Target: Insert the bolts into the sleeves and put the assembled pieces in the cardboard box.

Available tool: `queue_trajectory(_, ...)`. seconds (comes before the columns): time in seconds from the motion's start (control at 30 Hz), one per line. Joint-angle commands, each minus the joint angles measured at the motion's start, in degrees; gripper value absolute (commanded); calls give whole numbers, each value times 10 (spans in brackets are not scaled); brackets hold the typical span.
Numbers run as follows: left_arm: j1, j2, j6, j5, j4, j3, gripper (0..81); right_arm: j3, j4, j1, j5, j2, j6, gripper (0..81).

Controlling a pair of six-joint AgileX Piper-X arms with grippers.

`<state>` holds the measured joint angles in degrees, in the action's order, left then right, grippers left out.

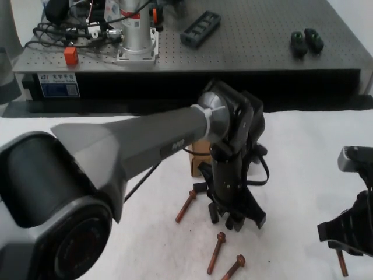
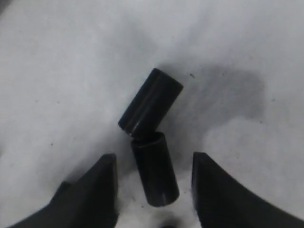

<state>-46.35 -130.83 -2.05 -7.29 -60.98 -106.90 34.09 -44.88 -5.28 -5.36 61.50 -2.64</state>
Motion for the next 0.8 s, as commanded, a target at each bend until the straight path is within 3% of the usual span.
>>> queue_trajectory(0.0, 0, -1, -10, 7, -3, -7, 365, 0, 1, -3, -8, -7, 0, 11)
queue_trajectory(0.1, -1, -2, -10, 5, 0, -7, 331, 0, 1, -3, -8, -7, 0, 11)
queue_trajectory(0.17, -1, -2, -10, 5, 0, -7, 207, 0, 1, -3, -8, -7, 0, 11)
queue_trajectory(0.23, -1, -2, -10, 5, -3, -7, 32, 0, 1, -3, -9, -8, 0, 11)
queue_trajectory(0.27, -1, 0, -10, 5, -4, -7, 0, 0, 3, -3, -20, -10, 0, 11)
queue_trajectory(0.37, -1, 22, 0, 5, -10, -7, 4, 0, 29, -3, -85, -24, 16, 11)
queue_trajectory(0.47, 7, 76, 9, 5, -17, 21, 7, 0, 85, -3, -145, -48, 89, 11)
queue_trajectory(0.57, 16, 181, 31, -8, 96, 142, 7, 0, 178, 8, -224, -67, 177, 11)
queue_trajectory(0.77, 31, 386, 59, -154, 381, 425, 7, 0, 404, 79, -248, -68, 294, 11)
